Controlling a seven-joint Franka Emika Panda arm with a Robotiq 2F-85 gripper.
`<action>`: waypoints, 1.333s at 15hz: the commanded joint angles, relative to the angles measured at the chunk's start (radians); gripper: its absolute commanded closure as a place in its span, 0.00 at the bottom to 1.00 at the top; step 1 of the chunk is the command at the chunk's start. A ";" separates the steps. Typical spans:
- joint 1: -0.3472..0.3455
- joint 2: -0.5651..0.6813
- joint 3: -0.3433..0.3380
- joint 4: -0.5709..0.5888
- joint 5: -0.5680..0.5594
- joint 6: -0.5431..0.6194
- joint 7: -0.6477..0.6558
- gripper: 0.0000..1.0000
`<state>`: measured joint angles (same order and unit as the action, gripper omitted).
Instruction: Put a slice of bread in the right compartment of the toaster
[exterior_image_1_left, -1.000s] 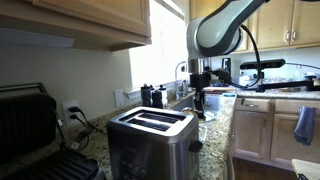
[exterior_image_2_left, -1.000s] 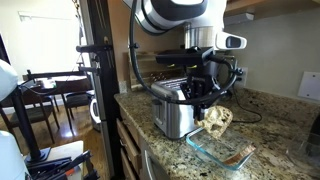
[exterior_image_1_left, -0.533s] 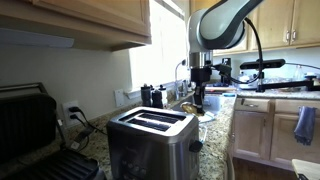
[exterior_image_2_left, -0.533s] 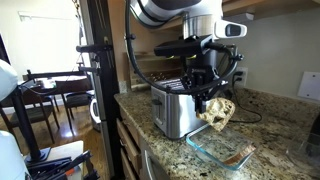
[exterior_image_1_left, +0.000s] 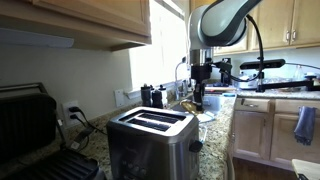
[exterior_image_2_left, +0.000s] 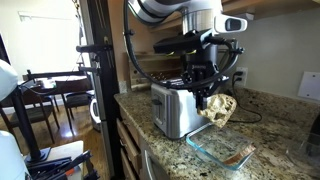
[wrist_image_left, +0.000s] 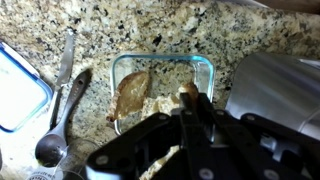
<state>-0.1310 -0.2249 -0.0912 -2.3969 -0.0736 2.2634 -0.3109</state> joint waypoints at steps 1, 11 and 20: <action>0.013 -0.066 -0.001 -0.042 -0.041 0.002 0.043 0.95; 0.033 -0.164 0.045 -0.083 -0.090 -0.025 0.108 0.95; 0.043 -0.211 0.053 -0.090 -0.091 -0.046 0.111 0.95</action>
<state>-0.1034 -0.3764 -0.0353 -2.4546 -0.1373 2.2445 -0.2319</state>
